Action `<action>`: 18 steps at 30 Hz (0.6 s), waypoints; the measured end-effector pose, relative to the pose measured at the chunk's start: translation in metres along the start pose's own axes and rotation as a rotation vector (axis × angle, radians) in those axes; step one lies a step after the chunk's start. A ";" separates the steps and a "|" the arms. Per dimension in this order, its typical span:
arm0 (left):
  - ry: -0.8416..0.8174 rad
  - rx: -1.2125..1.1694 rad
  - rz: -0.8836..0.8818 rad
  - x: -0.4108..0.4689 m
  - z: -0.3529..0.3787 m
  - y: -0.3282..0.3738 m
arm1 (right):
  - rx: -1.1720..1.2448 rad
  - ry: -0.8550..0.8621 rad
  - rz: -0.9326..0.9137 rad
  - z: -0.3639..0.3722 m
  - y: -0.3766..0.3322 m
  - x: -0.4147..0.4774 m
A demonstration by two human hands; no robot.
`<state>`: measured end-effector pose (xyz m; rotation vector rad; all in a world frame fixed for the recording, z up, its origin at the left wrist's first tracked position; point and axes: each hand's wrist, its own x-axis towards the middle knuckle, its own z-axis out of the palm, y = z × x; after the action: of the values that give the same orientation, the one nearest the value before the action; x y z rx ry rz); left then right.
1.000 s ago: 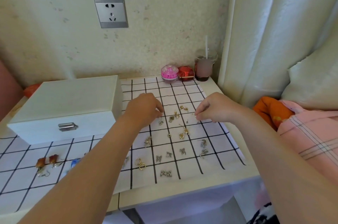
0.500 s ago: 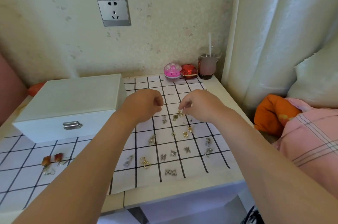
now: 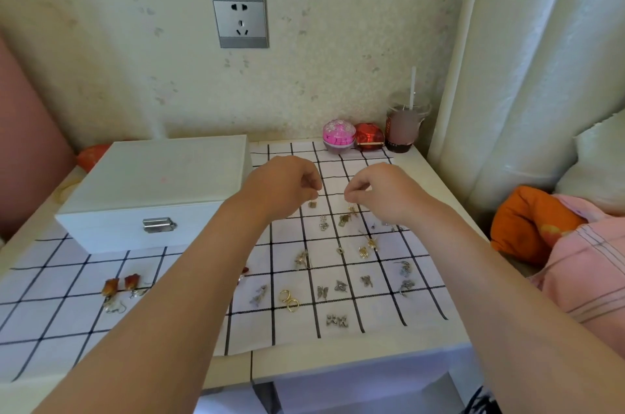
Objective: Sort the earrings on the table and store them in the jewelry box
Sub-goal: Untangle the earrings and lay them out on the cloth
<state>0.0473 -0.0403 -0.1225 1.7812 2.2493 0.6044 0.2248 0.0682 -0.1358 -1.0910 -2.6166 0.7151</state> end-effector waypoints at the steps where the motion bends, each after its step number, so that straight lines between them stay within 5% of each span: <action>1: 0.005 -0.002 -0.002 0.002 0.000 -0.001 | 0.074 0.039 -0.011 -0.002 0.001 0.002; 5: 0.016 -0.006 -0.034 0.010 0.002 -0.001 | 0.187 0.121 -0.035 -0.006 0.002 0.018; 12: 0.076 -0.090 -0.110 0.030 0.015 -0.009 | -0.104 0.007 -0.041 0.011 -0.004 0.039; 18: 0.061 -0.083 -0.177 0.051 0.027 -0.012 | -0.058 0.000 -0.013 0.019 -0.003 0.045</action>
<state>0.0355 0.0113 -0.1478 1.5251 2.3525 0.7130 0.1846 0.0919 -0.1500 -1.0881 -2.6579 0.6396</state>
